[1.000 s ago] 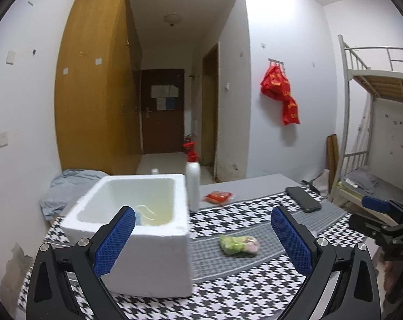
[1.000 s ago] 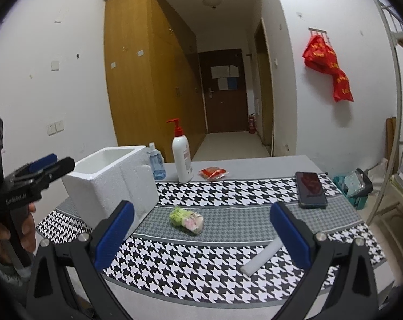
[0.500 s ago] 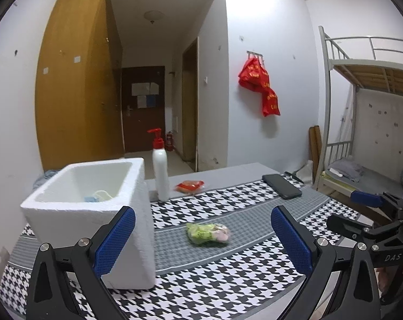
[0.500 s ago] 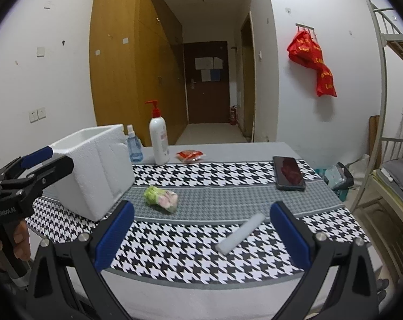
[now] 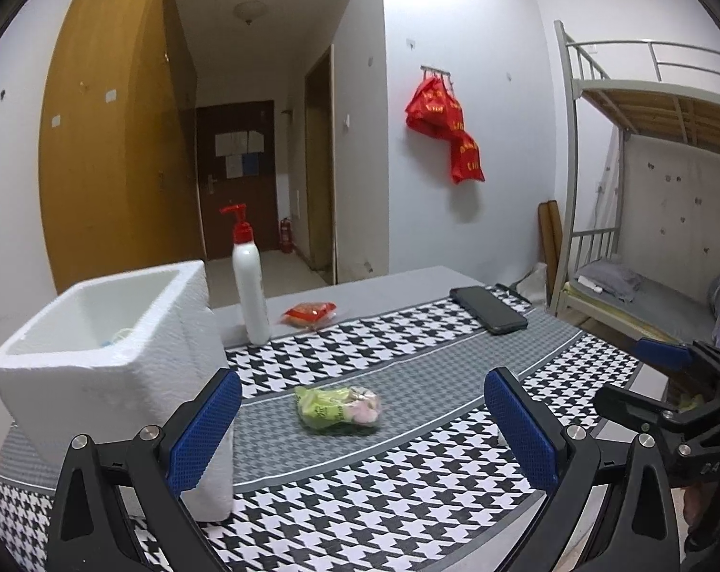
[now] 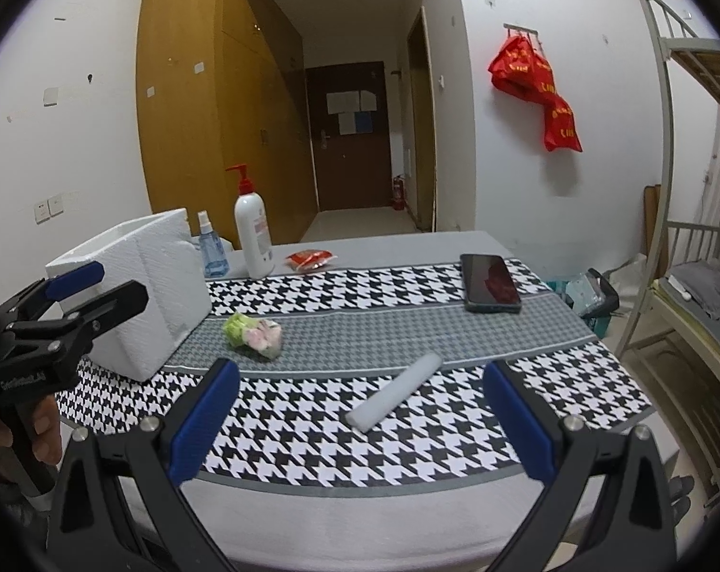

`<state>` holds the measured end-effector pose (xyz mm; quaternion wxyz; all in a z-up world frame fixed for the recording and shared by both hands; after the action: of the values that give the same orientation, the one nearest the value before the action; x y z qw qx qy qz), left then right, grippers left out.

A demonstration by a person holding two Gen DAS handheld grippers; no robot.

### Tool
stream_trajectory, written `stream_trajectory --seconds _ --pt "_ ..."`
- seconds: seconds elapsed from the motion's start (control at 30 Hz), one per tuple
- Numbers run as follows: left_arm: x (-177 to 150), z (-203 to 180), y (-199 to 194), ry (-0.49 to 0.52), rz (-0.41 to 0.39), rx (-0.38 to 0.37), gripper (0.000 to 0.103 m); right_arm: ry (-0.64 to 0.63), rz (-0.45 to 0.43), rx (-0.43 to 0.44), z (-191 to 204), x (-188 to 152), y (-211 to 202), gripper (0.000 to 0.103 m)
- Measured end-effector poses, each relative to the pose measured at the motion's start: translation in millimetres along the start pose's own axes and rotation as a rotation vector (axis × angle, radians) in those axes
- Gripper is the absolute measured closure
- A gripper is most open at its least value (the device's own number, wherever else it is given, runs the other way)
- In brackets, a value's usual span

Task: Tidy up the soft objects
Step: 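Move both tools back toward the green snack bag on the table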

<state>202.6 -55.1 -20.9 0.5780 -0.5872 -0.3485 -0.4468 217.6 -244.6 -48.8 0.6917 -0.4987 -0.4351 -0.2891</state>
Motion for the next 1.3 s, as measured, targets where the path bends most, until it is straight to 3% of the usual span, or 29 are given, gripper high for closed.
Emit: stream_trajectory --seconds 0.53,1.3 --pt "-7.9 -2.0 59.3 -0.025 0.158 -0.003 0.001 0.031 0.076 -0.004 -17.9 -14.1 30.8 0.000" --pt "-12.1 7.5 125.4 -0.024 0.309 0.037 0.001 0.046 0.154 0.013 -25.9 -17.6 67.0 0.000"
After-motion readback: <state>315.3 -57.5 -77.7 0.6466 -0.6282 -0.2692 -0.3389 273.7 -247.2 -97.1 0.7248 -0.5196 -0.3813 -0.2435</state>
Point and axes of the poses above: each gripper's, at about its wrist camera, not at the fingertips, and y roughly the way its jaws point, z to its left, x to its top, the point moved 1 cm from there along y, roughly the way its jaws point, and after that the axes turned 3 degrees about y, right-handed, at the moved point
